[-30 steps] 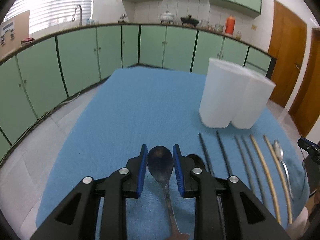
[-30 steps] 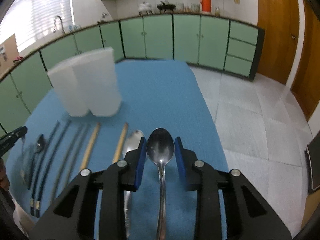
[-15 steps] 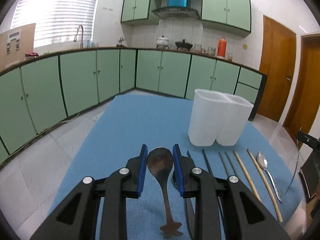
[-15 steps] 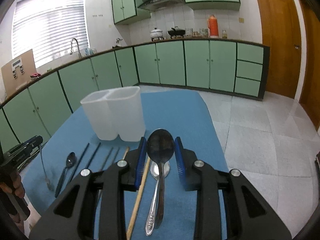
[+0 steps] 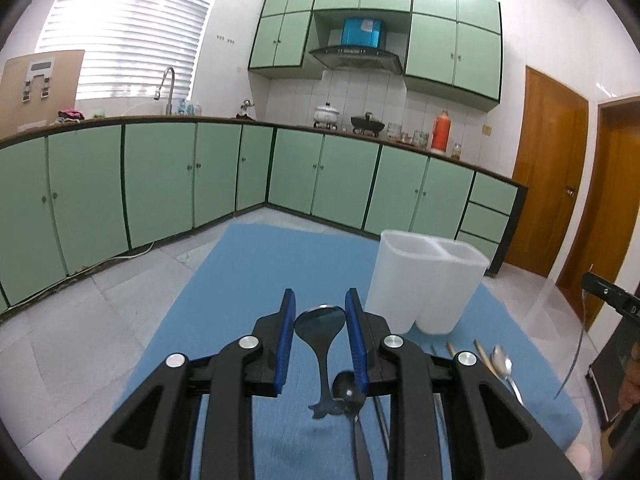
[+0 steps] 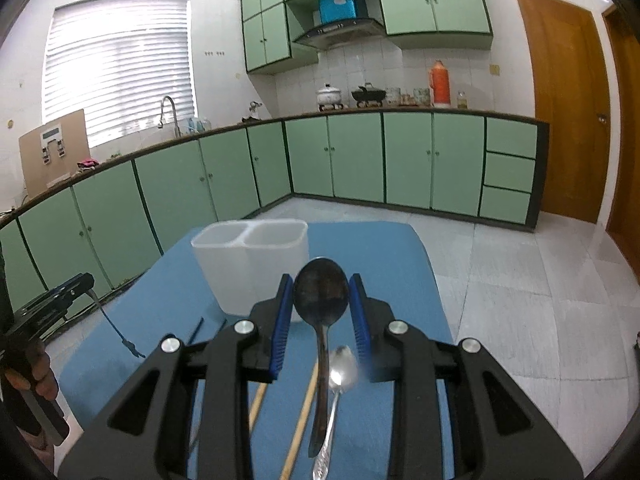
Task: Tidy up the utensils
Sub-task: 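Lift and carry the decorative spoon in the left tool while the right tool carries the teaspoon to the caddy, then open the right tool to drop the teaspoon into the caddy while the left tool releases its spoon, then grasp the black plastic spoon with the left tool while the right tool grasps the large silver spoon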
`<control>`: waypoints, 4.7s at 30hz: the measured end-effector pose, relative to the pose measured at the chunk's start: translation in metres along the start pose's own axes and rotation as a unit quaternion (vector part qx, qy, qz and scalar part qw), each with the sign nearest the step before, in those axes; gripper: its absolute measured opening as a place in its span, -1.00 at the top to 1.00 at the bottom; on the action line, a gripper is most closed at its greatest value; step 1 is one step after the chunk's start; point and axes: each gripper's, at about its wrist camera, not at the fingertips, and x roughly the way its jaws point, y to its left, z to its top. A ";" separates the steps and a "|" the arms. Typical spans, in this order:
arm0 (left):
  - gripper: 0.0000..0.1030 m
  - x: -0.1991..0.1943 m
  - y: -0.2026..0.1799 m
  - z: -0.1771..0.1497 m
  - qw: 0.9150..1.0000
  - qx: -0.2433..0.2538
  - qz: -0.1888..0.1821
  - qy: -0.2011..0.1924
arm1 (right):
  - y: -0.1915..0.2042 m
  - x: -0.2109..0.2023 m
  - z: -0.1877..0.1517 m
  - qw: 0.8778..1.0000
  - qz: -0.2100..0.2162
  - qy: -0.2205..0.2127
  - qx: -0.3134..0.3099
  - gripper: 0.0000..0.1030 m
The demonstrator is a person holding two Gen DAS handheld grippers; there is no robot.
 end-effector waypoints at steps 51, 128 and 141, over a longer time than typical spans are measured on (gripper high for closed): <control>0.50 0.189 -0.083 0.059 0.996 0.042 -0.070 0.046 | 0.028 0.180 0.037 0.997 0.075 0.014 0.009 0.38; 0.33 0.129 -0.028 -0.066 0.972 0.033 0.021 0.233 | -0.023 0.129 -0.077 0.977 -0.052 0.203 0.031 -0.18; 0.33 0.129 -0.031 -0.068 0.972 0.041 0.020 0.229 | -0.026 0.147 -0.081 0.971 -0.053 0.231 0.040 0.21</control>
